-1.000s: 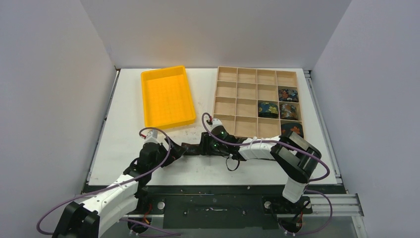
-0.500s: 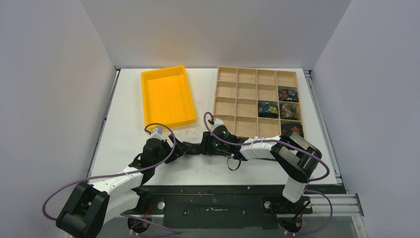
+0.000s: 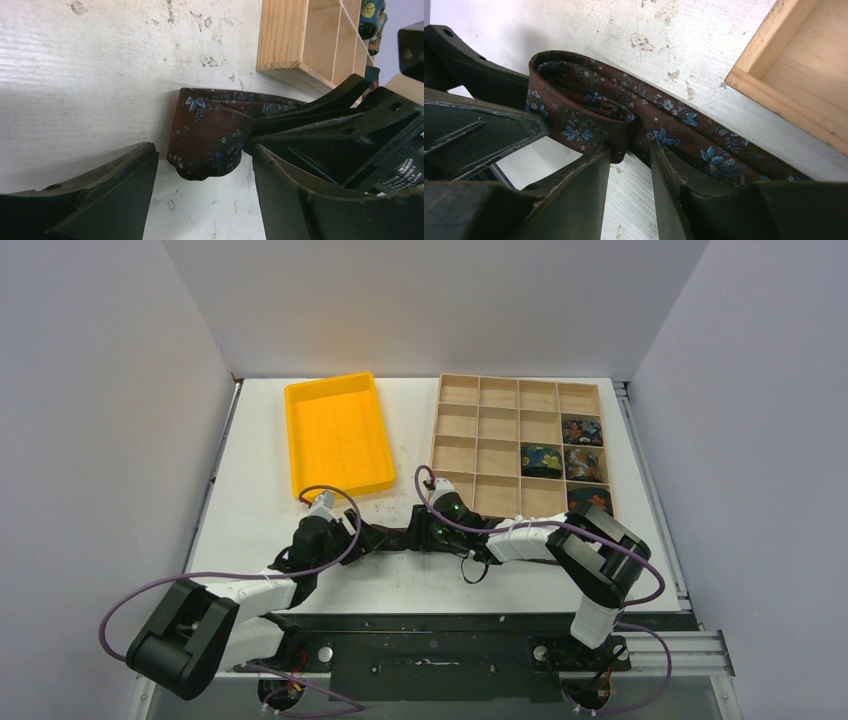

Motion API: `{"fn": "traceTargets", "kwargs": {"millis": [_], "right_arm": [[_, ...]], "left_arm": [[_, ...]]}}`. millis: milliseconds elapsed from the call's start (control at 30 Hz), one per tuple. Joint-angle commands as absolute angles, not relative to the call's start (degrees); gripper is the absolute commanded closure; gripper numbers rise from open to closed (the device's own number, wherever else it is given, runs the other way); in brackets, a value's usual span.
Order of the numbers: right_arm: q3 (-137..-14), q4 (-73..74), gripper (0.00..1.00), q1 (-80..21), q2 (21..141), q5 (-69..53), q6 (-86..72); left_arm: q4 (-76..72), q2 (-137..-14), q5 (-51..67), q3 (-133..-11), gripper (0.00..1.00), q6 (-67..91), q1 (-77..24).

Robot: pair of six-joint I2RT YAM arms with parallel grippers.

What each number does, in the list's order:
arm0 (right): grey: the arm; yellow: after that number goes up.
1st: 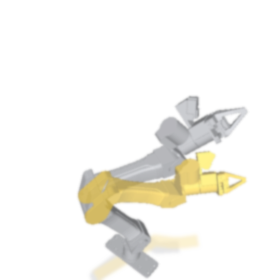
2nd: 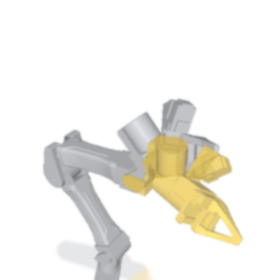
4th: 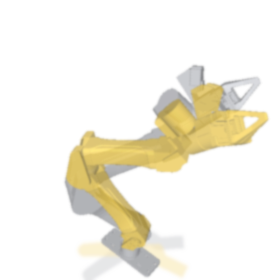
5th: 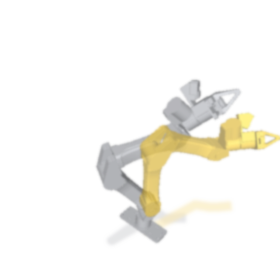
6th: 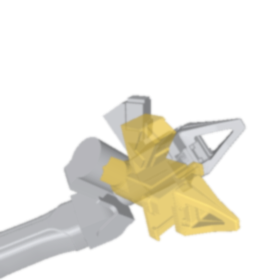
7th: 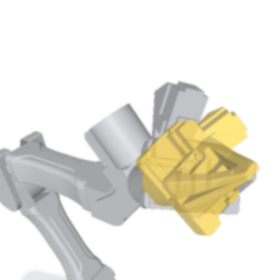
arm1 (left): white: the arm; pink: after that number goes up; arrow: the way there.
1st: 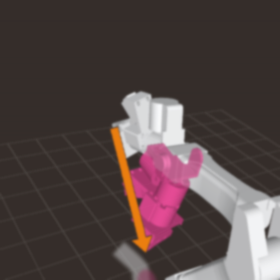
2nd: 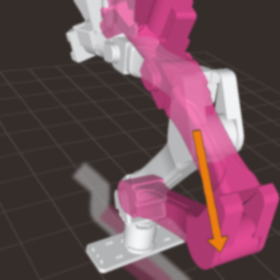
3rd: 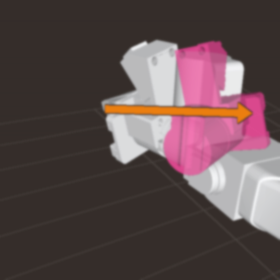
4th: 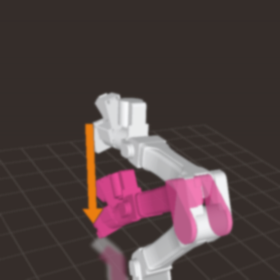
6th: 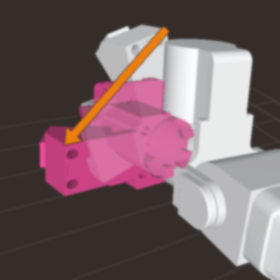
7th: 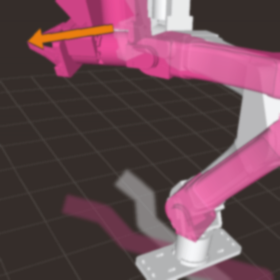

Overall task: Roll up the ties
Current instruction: Roll the tie at the center of the board.

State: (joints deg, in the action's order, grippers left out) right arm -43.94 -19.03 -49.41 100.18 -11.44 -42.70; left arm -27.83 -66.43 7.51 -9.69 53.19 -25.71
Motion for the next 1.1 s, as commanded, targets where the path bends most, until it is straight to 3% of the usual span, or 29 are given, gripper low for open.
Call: {"fn": "traceTargets", "kwargs": {"millis": [0, 567, 733, 900, 1067], "right_arm": [[-42.8, -21.3, 0.64, -48.9, 100.6, -11.7, -42.6], [-41.2, -21.3, 0.64, -48.6, 97.8, -12.1, -42.7], [-40.4, -19.7, 0.58, -48.7, 93.7, -11.4, -42.9], [-37.7, -15.1, 0.52, -48.6, 86.8, -5.1, -40.4], [-33.9, -11.8, 0.59, -47.3, 81.5, 5.4, -39.1]], "left_arm": [[-36.2, -70.7, 12.1, -10.7, 0.35, 52.1, -25.5], [-44.6, -79.2, 16.4, -11.1, 0.77, 53.1, -25.8], [-38.6, -74.8, 14.3, -11.8, 1.00, 50.7, -26.0], [-24.5, -67.3, 8.0, -15.2, 1.00, 46.0, -27.8], [-14.1, -62.1, 3.9, -17.7, 1.00, 44.3, -29.3]]}}
